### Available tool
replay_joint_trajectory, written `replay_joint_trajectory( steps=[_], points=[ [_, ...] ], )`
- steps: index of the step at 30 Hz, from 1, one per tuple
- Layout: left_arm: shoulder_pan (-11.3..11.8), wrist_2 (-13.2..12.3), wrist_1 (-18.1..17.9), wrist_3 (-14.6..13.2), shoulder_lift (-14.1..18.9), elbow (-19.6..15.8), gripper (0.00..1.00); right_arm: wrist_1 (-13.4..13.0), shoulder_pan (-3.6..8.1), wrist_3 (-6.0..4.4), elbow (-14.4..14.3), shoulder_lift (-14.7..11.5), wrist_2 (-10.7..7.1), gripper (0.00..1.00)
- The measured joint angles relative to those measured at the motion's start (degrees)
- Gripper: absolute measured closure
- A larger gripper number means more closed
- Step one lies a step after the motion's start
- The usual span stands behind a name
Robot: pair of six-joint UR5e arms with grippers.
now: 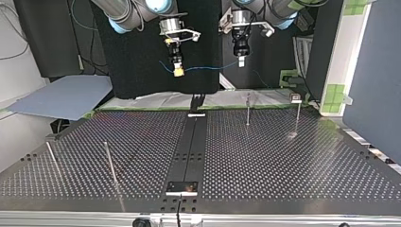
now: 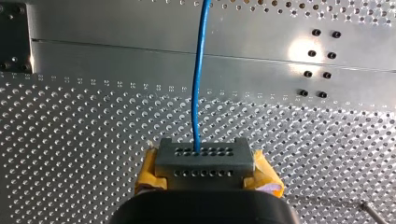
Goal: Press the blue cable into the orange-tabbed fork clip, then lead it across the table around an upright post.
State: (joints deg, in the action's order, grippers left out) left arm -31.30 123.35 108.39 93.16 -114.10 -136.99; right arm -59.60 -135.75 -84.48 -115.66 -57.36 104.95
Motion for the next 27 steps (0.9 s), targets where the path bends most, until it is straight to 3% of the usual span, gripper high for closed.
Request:
replay_joint_trajectory(
  steps=[8, 19, 27],
  points=[
    [1.1, 1.7, 0.1, 0.0, -2.8, -0.1, 1.00, 0.0, 0.00, 0.00, 0.0, 0.0, 0.00, 1.00],
    [1.1, 1.9, 0.1, 0.0, -8.2, -0.1, 1.00, 0.0, 0.00, 0.00, -0.1, 0.0, 0.01, 1.00],
    [1.1, 1.9, 0.1, 0.0, -8.7, -0.1, 1.00, 0.0, -0.04, 0.04, 0.0, 0.0, 0.05, 1.00]
  ],
)
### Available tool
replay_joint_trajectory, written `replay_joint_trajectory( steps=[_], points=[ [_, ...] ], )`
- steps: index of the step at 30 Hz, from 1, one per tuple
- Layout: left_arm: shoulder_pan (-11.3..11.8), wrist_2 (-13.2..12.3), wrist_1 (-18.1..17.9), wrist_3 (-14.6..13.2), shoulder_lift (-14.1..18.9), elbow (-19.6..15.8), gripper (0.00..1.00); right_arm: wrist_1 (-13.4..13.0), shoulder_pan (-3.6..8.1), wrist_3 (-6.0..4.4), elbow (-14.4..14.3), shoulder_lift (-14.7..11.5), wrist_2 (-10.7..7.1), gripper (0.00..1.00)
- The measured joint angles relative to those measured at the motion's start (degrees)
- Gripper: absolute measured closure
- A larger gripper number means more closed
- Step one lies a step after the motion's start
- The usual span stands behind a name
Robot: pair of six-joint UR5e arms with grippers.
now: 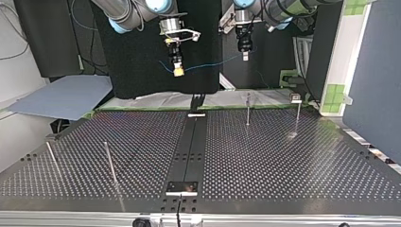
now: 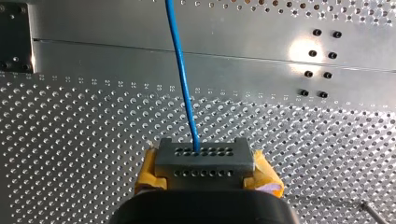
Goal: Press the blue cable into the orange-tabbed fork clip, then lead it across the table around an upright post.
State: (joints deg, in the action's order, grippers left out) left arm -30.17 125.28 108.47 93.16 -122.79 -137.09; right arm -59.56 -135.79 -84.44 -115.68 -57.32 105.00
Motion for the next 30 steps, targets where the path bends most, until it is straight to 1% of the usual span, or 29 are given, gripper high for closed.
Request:
replay_joint_trajectory(
  steps=[3, 5, 7, 10, 17, 20, 24, 27, 30],
  points=[
    [0.0, 0.0, 0.0, 0.0, 0.0, 0.0, 1.00, 0.6, -0.60, 0.48, 0.6, 0.6, 0.60, 1.00],
    [0.0, 0.0, 0.0, 0.0, 0.0, 0.0, 1.00, 1.4, -1.28, 0.73, 1.3, 1.3, 1.33, 1.00],
    [0.0, 0.0, 0.0, 0.0, 0.0, 0.0, 1.00, 2.3, -1.72, 0.84, 2.3, 2.3, 2.26, 1.00],
    [0.0, 0.0, 0.0, 0.0, 0.0, 0.0, 1.00, 3.8, -1.98, 0.90, 3.8, 3.8, 3.77, 1.00],
    [0.0, 0.0, 0.0, 0.0, 0.0, 0.0, 1.00, 7.3, -2.06, 0.92, 7.2, 7.3, 7.32, 1.00],
    [0.0, 0.0, 0.0, 0.0, 0.0, 0.0, 1.00, 8.9, -2.07, 0.92, 7.9, 8.7, 8.84, 1.00],
    [0.1, -0.1, -0.1, 0.1, -0.1, 0.0, 1.00, 10.7, -2.07, 0.92, 8.1, 9.5, 10.73, 1.00],
    [0.8, -0.8, -0.8, 0.8, -0.7, 0.1, 1.00, 12.0, -1.96, 0.89, 8.2, 9.8, 12.21, 1.00],
    [2.1, -2.1, -2.1, 2.1, -0.7, 0.2, 1.00, 11.9, -1.42, 0.44, 9.1, 10.7, 13.45, 1.00]
  ],
)
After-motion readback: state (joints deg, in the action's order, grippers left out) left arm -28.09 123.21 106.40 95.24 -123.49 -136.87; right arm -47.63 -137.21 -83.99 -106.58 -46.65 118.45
